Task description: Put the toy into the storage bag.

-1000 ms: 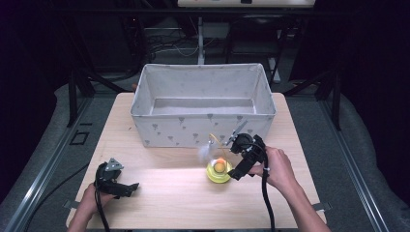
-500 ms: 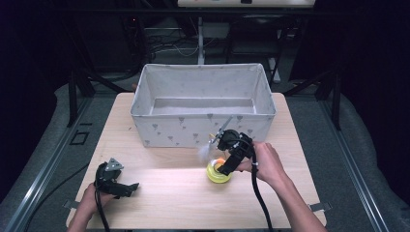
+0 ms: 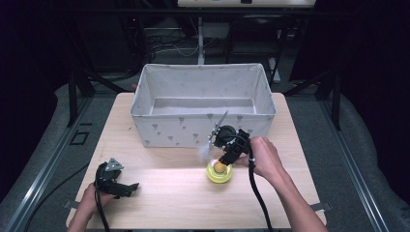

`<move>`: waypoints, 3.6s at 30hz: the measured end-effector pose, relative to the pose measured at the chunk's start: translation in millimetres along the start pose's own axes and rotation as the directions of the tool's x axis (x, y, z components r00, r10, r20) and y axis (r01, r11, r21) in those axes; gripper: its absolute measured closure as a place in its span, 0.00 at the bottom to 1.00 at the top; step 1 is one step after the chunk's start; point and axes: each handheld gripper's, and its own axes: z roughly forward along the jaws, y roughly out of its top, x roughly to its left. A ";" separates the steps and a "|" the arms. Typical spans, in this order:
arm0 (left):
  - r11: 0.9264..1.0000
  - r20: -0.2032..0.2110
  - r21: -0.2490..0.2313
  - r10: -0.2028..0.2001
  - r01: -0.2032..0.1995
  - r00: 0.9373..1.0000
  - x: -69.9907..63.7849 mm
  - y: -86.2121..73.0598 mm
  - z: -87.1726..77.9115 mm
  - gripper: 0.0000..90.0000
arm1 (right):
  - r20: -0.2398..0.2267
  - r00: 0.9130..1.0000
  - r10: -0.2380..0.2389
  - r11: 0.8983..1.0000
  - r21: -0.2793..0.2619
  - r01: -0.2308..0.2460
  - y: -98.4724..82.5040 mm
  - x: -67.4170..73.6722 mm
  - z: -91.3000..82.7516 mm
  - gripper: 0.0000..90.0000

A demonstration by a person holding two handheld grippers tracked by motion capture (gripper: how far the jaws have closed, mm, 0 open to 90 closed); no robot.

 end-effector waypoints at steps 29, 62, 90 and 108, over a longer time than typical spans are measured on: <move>1.000 0.000 0.001 0.001 -0.001 1.000 0.1 0.0 0.0 0.00 | -0.027 0.999 -0.030 0.999 0.040 0.031 10.5 -2.0 -1.9 0.98; 1.000 -0.002 -0.005 0.001 -0.001 1.000 0.1 -0.5 0.0 0.00 | -0.015 1.000 -0.013 1.000 -0.018 0.013 13.3 -6.6 -30.0 0.98; 1.000 -0.006 -0.014 -0.005 0.005 1.000 -0.5 -1.4 0.2 0.00 | -0.001 1.000 0.011 0.999 -0.052 -0.011 14.0 -16.8 -64.2 0.98; 1.000 -0.009 -0.018 -0.008 0.007 1.000 -0.8 -1.4 0.5 0.00 | 0.001 1.000 0.018 0.993 -0.114 -0.018 13.4 -26.0 -98.6 0.98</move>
